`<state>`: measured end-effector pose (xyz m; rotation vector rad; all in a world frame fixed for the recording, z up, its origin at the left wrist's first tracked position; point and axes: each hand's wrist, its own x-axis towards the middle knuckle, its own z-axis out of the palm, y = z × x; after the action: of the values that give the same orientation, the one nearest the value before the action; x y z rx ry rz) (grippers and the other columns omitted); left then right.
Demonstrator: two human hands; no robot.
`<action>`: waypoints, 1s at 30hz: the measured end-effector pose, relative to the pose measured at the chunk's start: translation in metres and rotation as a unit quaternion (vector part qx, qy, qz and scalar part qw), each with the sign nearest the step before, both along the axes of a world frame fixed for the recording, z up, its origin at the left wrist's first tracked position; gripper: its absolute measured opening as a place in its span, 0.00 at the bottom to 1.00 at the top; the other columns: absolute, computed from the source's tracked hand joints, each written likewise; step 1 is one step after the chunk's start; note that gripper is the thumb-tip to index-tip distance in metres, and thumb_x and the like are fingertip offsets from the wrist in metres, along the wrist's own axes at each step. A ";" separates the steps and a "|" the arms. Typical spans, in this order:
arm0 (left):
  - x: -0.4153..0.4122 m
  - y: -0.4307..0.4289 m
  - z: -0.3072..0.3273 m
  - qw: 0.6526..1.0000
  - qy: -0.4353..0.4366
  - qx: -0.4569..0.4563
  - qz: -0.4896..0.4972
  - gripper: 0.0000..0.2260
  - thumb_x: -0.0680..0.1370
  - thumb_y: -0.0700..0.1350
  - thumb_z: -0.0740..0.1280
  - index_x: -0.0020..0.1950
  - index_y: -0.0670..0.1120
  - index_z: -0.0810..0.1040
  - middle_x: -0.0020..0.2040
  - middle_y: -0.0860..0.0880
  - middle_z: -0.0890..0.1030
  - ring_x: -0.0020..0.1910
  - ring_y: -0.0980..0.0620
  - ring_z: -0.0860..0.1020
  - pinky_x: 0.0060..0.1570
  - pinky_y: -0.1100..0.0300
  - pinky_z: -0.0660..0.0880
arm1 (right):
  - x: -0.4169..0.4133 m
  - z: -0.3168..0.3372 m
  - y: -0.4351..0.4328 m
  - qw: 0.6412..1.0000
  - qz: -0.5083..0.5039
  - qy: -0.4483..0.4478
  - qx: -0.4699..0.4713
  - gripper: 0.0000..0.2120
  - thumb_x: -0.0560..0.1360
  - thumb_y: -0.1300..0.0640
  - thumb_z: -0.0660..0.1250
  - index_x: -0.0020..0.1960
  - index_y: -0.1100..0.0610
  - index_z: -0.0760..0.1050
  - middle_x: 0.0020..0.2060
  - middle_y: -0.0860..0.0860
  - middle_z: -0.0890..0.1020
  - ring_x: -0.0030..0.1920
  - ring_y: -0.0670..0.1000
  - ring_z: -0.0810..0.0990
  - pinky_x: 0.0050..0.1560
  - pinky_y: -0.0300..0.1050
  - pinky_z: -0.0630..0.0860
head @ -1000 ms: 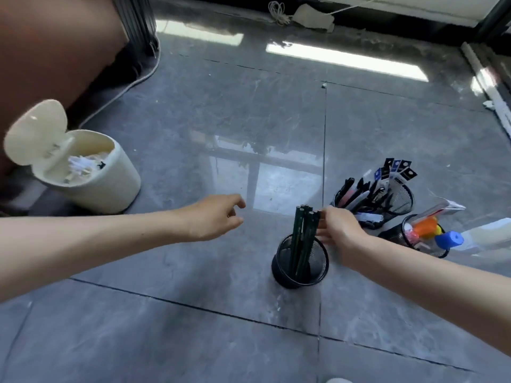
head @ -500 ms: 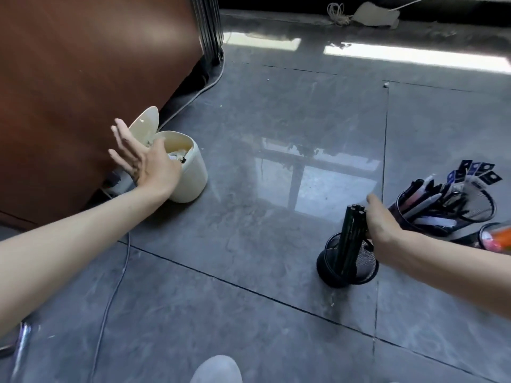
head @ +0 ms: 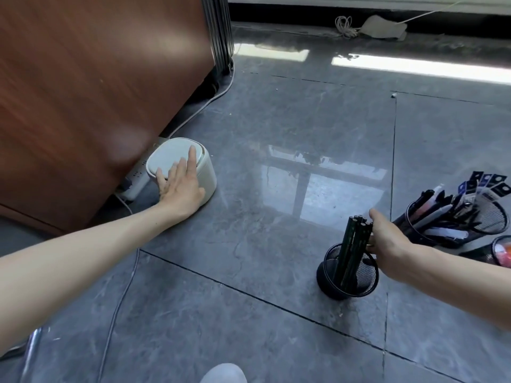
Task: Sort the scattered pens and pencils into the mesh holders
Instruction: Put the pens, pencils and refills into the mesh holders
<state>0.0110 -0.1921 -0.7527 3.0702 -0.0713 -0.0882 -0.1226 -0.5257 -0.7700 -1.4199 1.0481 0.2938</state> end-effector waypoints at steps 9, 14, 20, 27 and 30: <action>0.009 0.000 -0.002 0.991 -0.054 0.120 -0.026 0.15 0.73 0.39 0.63 0.59 0.42 0.68 0.59 0.43 0.71 0.56 0.40 0.68 0.54 0.48 0.64 | 0.001 -0.011 -0.001 1.000 -0.009 -0.016 -0.013 0.18 0.79 0.43 0.52 0.39 0.55 0.68 0.30 0.52 0.75 0.32 0.53 0.74 0.43 0.48 0.70; -0.004 -0.008 -0.012 0.991 -0.007 0.137 -0.003 0.34 0.73 0.43 0.64 0.74 0.38 0.51 0.74 0.41 0.54 0.72 0.42 0.55 0.69 0.44 0.51 | 0.000 -0.012 -0.003 0.999 -0.043 -0.013 0.014 0.23 0.78 0.41 0.51 0.35 0.55 0.70 0.18 0.49 0.75 0.29 0.51 0.72 0.36 0.45 0.68; -0.038 -0.083 -0.009 0.972 0.140 -0.077 -0.169 0.35 0.78 0.48 0.61 0.77 0.46 0.41 0.69 0.41 0.66 0.67 0.42 0.66 0.66 0.49 0.61 | -0.011 -0.013 -0.015 0.999 -0.036 0.002 0.040 0.26 0.79 0.40 0.48 0.40 0.58 0.74 0.23 0.52 0.78 0.28 0.50 0.74 0.34 0.43 0.69; -0.104 -0.167 -0.018 0.796 0.539 -0.251 -0.113 0.32 0.79 0.58 0.58 0.76 0.53 0.45 0.42 0.43 0.81 0.32 0.50 0.83 0.31 0.63 0.76 | -0.036 -0.016 -0.042 0.998 -0.043 0.043 0.016 0.26 0.80 0.40 0.49 0.56 0.58 0.75 0.42 0.57 0.79 0.42 0.54 0.79 0.54 0.53 0.68; -0.111 -0.180 -0.025 0.770 0.571 -0.272 -0.081 0.19 0.80 0.51 0.58 0.68 0.47 0.59 0.42 0.40 0.82 0.31 0.48 0.82 0.29 0.62 0.75 | -0.045 -0.014 -0.057 0.996 -0.076 0.049 0.011 0.25 0.80 0.41 0.51 0.68 0.56 0.67 0.45 0.58 0.78 0.42 0.55 0.81 0.54 0.52 0.70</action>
<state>-0.1001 -0.3725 -0.7777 1.9589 -0.2280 -1.5565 -0.1680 -0.5830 -0.7842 -1.3098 1.2233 0.2660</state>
